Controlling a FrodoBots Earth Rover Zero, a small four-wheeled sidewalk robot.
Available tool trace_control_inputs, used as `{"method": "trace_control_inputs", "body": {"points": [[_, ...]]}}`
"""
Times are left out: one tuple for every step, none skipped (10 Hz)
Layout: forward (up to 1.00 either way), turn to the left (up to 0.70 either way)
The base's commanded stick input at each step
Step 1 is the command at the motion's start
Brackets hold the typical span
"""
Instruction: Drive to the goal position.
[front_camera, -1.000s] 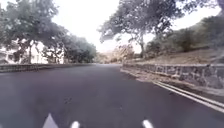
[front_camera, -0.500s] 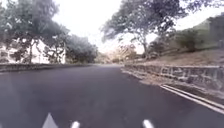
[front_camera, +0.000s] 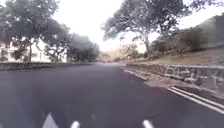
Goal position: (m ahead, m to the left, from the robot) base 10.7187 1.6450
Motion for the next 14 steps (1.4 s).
{"method": "trace_control_inputs", "body": {"points": [[0.70,0.00],[0.70,0.00],[0.70,0.00],[0.70,0.00],[0.70,0.00],[0.70,0.00],[0.70,0.00],[0.70,0.00],[0.70,0.00],[0.70,0.00],[0.70,0.00],[0.70,0.00],[0.70,0.00],[0.70,0.00]]}}
